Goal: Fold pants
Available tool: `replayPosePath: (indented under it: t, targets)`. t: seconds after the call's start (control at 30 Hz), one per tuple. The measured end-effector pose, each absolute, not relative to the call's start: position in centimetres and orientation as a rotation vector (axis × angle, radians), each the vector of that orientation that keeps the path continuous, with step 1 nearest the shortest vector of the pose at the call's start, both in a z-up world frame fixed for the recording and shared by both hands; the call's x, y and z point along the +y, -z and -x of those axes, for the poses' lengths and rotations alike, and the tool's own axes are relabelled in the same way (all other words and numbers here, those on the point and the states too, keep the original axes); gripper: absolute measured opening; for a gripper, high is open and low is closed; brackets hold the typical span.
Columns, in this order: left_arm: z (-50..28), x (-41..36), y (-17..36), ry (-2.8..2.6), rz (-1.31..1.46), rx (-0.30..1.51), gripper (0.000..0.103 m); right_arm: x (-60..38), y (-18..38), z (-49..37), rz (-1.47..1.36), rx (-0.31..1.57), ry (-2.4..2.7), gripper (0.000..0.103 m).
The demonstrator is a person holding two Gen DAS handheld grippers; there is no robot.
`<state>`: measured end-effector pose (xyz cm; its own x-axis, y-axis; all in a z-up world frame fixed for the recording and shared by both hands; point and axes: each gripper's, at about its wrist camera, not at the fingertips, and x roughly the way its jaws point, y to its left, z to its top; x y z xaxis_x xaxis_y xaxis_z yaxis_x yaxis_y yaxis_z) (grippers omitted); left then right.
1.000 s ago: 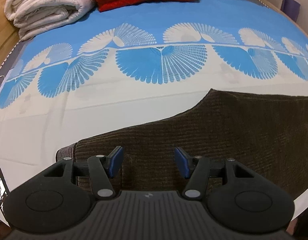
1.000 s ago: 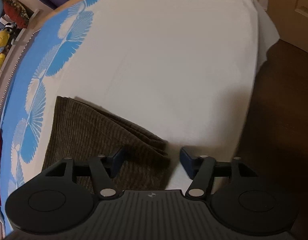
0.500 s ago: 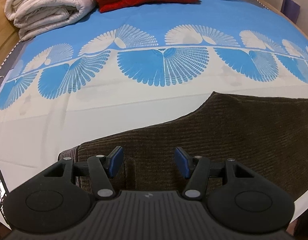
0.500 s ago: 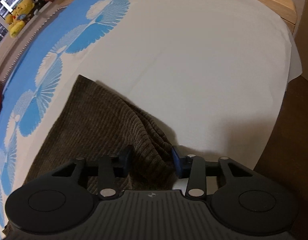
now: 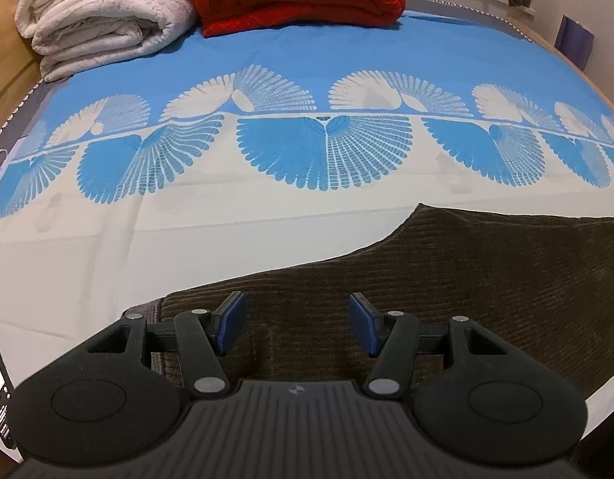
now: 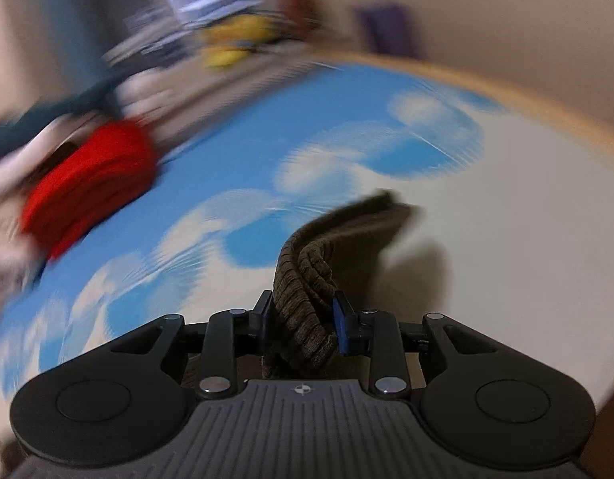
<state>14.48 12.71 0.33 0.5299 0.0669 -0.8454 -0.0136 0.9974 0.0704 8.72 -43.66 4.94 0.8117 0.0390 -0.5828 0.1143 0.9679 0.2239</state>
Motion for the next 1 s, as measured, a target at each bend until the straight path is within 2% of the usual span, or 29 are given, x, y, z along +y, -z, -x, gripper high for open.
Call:
replayPosePath:
  t: [0.1,0.23,0.4,0.6,0.8,1.0]
  targets:
    - [-14.2,13.5,-0.4,-0.058,-0.040,1.010,0.062,-34.1,-5.4,-7.4,-0.109,0.576,-0.152,0.032]
    - [-13.7,14.6,-0.4,-0.074,-0.026,1.018,0.062,-21.5,-2.9,-5.1,0.035,0.596,-0.391,0.032]
    - [-13.2,15.3,-0.2,-0.073,-0.017,1.030,0.062,-11.5,2.7,-4.0,0.161,0.813,-0.619,0.042]
    - [-12.6,16.2,0.0,-0.074,-0.040,1.029,0.064,-10.2,3.4,-2.4,0.256,0.795,-0.663,0.059]
    - [-12.2,17.4,0.0,-0.091,-0.024,1.033,0.064,-11.8,6.3,-3.0,0.256,0.817,-0.565,0.060]
    - [-12.1,17.4,0.3,-0.101,-0.038,1.043,0.064,-9.5,8.7,-2.9,0.394,0.816,-0.604,0.061]
